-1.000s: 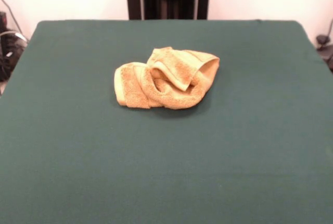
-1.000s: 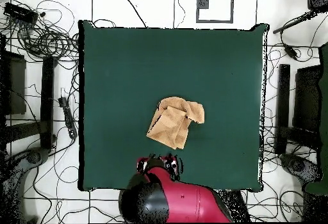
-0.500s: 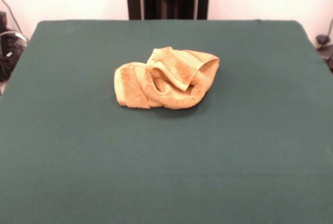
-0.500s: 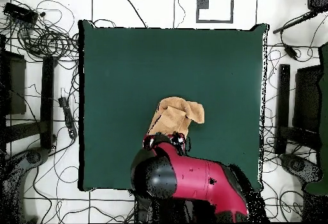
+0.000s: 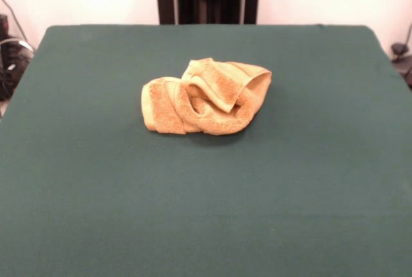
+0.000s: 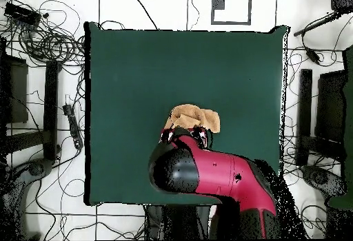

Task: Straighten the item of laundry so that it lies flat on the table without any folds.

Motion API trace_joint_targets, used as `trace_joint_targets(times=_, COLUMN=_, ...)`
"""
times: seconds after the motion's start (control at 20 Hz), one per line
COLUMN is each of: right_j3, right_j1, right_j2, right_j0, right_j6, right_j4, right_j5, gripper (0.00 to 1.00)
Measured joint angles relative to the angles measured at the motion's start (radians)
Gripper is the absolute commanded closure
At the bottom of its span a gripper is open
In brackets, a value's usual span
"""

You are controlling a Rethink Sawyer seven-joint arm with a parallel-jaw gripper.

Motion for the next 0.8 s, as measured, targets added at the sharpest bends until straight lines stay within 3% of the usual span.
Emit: trace_joint_targets(times=0.8, right_j3=-0.093, right_j1=0.001, right_j2=0.001, right_j0=0.000, right_j6=0.000, right_j4=0.006, right_j5=0.157, gripper=0.00)
